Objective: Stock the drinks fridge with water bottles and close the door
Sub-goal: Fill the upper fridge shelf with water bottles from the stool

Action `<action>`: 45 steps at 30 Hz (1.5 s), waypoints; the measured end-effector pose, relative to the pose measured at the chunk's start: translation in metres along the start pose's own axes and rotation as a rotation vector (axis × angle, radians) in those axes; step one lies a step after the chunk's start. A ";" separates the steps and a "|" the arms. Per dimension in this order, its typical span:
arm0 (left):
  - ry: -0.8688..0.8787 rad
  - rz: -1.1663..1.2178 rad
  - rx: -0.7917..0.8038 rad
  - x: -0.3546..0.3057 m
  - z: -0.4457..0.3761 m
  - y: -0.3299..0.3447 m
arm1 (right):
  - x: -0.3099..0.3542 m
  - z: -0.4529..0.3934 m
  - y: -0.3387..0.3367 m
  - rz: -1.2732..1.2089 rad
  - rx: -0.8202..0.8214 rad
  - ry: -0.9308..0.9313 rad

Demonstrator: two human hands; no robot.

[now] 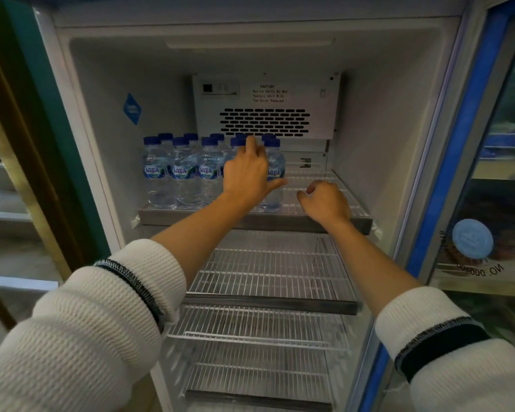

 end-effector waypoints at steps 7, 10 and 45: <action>0.097 0.146 -0.137 0.034 0.067 0.041 | 0.006 0.002 0.002 -0.201 0.096 -0.112; 0.117 0.092 -0.073 0.051 0.103 0.066 | 0.019 0.006 0.009 -0.430 0.209 -0.095; -0.118 0.112 0.544 0.241 0.301 0.061 | 0.141 0.186 0.187 -0.161 0.097 -0.631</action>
Point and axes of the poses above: each hand's wrist, its own z-axis away from the middle knuckle, its own y-axis out of the palm, x = y × z, the point moved 2 cm from there along -z, towards the middle knuckle, and after that the axes turned 7 degrees about -z, right-handed, at the moved point
